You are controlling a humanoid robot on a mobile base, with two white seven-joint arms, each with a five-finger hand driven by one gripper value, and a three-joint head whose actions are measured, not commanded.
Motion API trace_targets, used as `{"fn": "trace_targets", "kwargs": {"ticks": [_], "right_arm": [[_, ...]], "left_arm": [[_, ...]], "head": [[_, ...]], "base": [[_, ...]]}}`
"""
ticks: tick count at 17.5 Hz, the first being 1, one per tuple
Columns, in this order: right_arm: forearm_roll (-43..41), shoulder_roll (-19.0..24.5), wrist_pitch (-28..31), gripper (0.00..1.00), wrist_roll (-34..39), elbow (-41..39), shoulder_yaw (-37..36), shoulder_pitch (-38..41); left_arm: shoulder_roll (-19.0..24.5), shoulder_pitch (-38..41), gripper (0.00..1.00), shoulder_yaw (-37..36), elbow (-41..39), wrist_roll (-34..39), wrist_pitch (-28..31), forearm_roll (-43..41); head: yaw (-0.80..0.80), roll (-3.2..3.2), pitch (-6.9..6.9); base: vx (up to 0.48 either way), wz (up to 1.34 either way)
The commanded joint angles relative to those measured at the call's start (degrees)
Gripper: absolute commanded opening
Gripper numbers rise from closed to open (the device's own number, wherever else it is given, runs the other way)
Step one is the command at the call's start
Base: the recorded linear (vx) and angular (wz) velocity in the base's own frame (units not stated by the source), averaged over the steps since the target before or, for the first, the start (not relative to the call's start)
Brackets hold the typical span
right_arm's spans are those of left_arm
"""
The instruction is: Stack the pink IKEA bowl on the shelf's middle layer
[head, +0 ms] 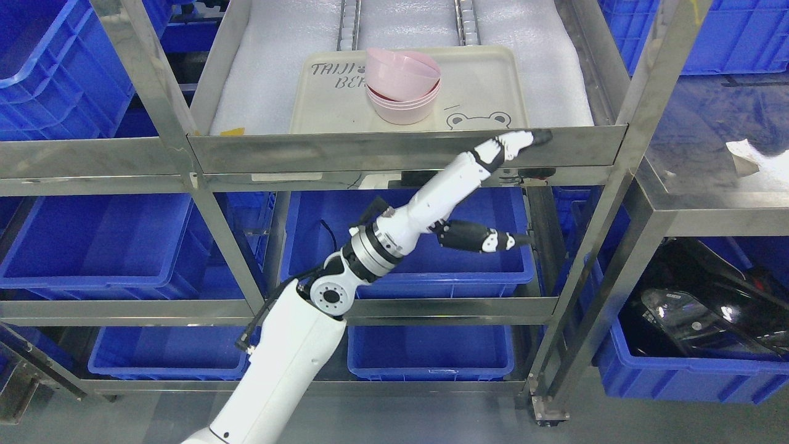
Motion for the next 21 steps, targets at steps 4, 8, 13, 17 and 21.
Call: {"fn": "trace_targets", "kwargs": {"ticks": [4,8,13,17,21], "right_arm": [[0.00,-1.00,0.03,1.00,-0.03,-1.00,0.00,0.88],[0.08,-1.00,0.03,1.00,-0.03,-1.00,0.00,0.88],[0.00,-1.00,0.03,1.00,-0.03,-1.00,0.00,0.88],[0.00,-1.00,0.03,1.00,-0.03,-1.00,0.00,0.88],[0.00,-1.00,0.03,1.00,-0.03,-1.00,0.00,0.88]], "left_arm": [[0.29,24.61,1.00,4.36,-2.04,0.59,-0.39,1.08],[0.29,30.78,1.00,10.70,0.68,5.41,-0.39,2.39],[0.29,30.44,1.00,19.57,1.92,12.55,8.64,12.93],[0.29,30.00,1.00,24.32,1.92,12.99,12.88,13.30],[0.29,30.00,1.00,25.65,1.92,12.99,14.54,13.30]], "head": [[0.00,0.00,0.00],[0.00,0.00,0.00],[0.00,0.00,0.00],[0.00,0.00,0.00],[0.00,0.00,0.00]], "base": [[0.000,0.00],[0.000,0.00],[0.000,0.00],[0.000,0.00],[0.000,0.00]]}}
